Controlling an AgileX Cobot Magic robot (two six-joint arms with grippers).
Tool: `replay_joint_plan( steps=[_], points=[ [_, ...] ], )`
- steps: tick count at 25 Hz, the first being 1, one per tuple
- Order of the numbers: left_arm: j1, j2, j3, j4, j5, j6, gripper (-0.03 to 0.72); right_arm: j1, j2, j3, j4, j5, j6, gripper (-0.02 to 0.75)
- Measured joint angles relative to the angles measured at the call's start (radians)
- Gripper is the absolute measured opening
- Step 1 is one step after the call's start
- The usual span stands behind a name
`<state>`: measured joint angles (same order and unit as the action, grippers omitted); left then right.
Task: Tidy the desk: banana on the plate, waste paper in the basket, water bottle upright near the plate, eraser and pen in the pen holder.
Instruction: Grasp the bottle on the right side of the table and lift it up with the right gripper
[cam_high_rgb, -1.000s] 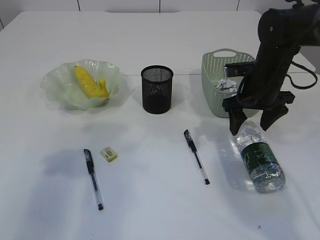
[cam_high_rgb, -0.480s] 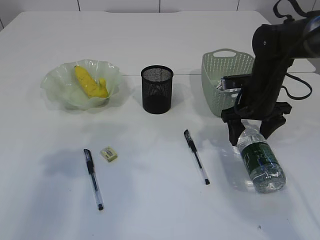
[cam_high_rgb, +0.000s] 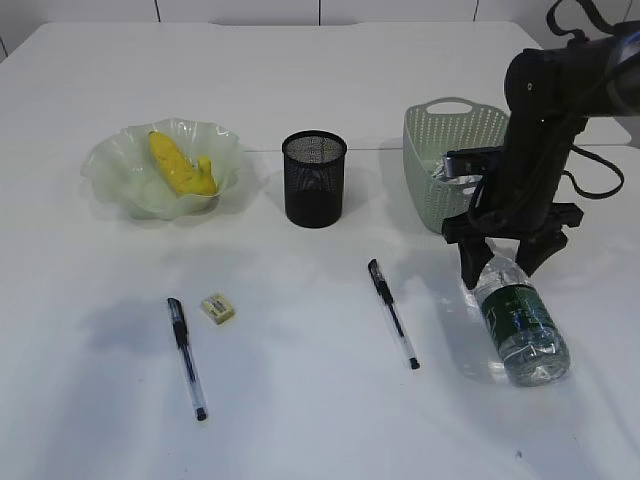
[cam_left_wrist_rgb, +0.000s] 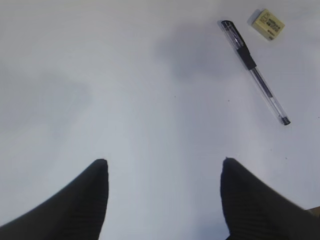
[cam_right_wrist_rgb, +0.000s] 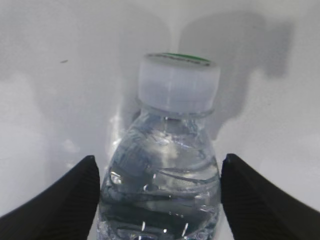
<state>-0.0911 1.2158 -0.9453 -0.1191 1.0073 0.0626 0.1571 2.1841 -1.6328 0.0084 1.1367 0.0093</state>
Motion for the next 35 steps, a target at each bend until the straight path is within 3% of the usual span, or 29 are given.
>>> replay_joint_plan(
  steps=[10,20,28,35],
  points=[
    [0.000,0.000,0.000,0.000,0.000,0.000,0.491,0.000,0.011,-0.003,0.000,0.004,0.002,0.387],
    [0.000,0.000,0.000,0.000,-0.002,0.000,0.484,0.000,-0.016,0.005,0.002,0.026,0.002,0.378],
    [0.000,0.000,0.000,0.000,-0.004,0.000,0.479,0.004,-0.181,0.010,0.002,0.050,0.000,0.378],
    [0.000,0.000,0.000,0.000,-0.004,0.000,0.468,0.089,-0.363,0.064,-0.002,0.066,-0.009,0.378]
  ],
)
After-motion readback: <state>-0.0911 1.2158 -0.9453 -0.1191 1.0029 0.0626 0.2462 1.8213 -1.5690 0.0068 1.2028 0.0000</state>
